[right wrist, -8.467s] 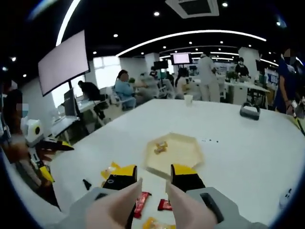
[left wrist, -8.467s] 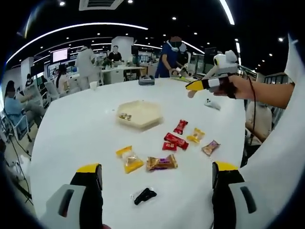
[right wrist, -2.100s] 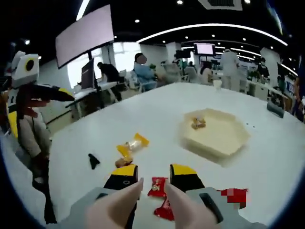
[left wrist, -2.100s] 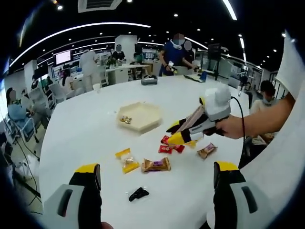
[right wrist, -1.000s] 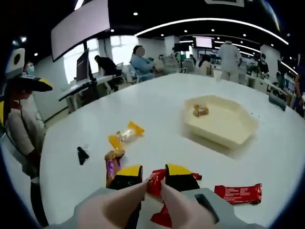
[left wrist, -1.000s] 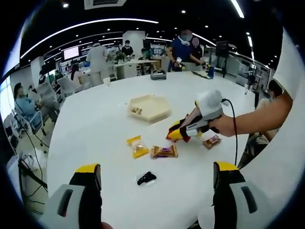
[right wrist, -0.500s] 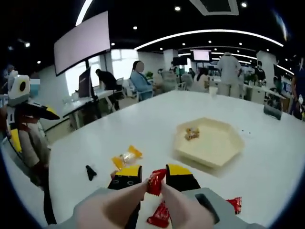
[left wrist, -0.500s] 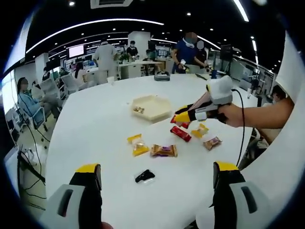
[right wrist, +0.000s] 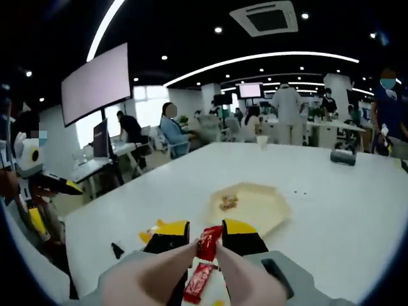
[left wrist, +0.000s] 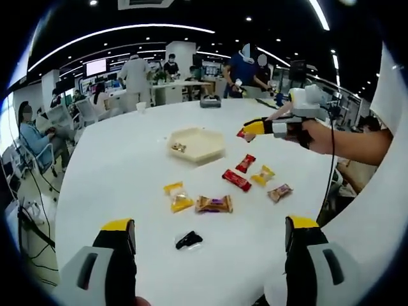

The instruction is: Place the target food into the container with the food tongs after gripping and lifting it, then release it inside without dropping or visibly crushing the food.

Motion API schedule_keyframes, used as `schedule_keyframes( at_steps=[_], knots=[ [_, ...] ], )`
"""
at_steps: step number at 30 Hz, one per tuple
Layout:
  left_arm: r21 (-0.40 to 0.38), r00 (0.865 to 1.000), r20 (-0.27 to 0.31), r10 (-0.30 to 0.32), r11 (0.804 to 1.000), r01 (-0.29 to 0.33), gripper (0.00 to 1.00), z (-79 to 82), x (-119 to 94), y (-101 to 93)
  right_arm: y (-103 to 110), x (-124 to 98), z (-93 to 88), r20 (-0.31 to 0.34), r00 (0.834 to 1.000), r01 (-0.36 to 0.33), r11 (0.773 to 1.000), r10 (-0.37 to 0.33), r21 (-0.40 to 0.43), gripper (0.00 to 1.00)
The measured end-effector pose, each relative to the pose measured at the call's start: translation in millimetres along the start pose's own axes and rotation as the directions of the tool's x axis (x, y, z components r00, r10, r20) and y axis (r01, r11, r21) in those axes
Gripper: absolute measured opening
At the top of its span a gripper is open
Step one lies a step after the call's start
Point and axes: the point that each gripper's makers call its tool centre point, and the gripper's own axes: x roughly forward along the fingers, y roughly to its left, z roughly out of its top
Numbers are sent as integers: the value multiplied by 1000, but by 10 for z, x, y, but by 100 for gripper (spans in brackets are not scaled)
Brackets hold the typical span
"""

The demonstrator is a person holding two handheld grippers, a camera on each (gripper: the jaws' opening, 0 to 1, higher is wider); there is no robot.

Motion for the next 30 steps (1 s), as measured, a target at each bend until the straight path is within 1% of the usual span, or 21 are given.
schedule_keyframes(
  at_steps=[3, 5, 7, 8, 9, 10, 12, 13, 14, 15, 16, 17, 20, 23, 26, 27, 30],
  knots=[
    [-16, 1000, 13, 8, 1000, -8, 98, -2, 23, 47, -78, 21, 17, -7, 1000, 14, 1000, -14, -4, 19],
    [-35, 1000, 14, 1, 999, 0, 98, -21, 37, 35, -131, 10, 63, 0, 1000, 26, 1000, -26, -12, 19],
    [-25, 1000, 8, -12, 1000, 12, 99, -30, 45, 5, -162, 9, 89, 4, 1000, 30, 1000, -30, -7, 19],
    [-14, 1000, -8, -20, 1000, 20, 98, -43, 44, -10, -196, 8, 103, 5, 999, 42, 999, -42, -14, 19],
    [-7, 1000, -11, -22, 1000, 22, 99, -37, 38, -15, -204, 6, 107, 4, 999, 44, 999, -44, -12, 19],
    [4, 1000, -2, -20, 1000, 20, 99, -13, 26, -9, -219, 10, 127, 12, 999, 43, 999, -43, -5, 19],
    [15, 1000, 1, -11, 1000, 11, 99, -16, 26, 29, -237, 42, 117, 5, 999, 44, 999, -44, -14, 19],
    [10, 1000, -6, 2, 1000, -2, 99, -47, 28, 83, -260, 56, 112, -1, 999, 51, 998, -51, -23, 19],
    [4, 1000, -7, 5, 1000, -5, 99, -53, 26, 97, -281, 53, 135, 5, 998, 57, 998, -57, -16, 19],
    [-10, 1000, -5, 10, 1000, -10, 99, -51, 10, 117, -283, 51, 144, 6, 998, 58, 998, -58, -15, 19],
    [-12, 1000, 9, 10, 1000, -10, 99, -23, -14, 114, -295, 46, 171, 10, 998, 62, 998, -62, -17, 19],
    [-12, 1000, 11, 6, 1000, -6, 99, -13, -30, 117, -313, 54, 180, 8, 998, 67, 997, -67, -23, 19],
    [-2, 1000, 3, 6, 1000, -6, 99, -20, -34, 130, -353, 72, 210, 13, 997, 73, 997, -73, -18, 19],
    [0, 1000, -1, 18, 1000, -18, 99, -46, -27, 188, -367, 112, 217, 9, 998, 69, 997, -68, -44, 20],
    [-8, 1000, -1, 26, 1000, -26, 99, -45, -25, 182, -377, 122, 225, 5, 998, 66, 997, -66, -39, 20],
    [-12, 1000, 9, 18, 1000, -18, 99, -13, -31, 135, -376, 123, 237, 7, 998, 69, 997, -68, -36, 20],
    [0, 1000, 7, 6, 1000, -6, 99, -4, -13, 100, -368, 163, 268, 11, 998, 62, 997, -62, -49, 20]
  ],
)
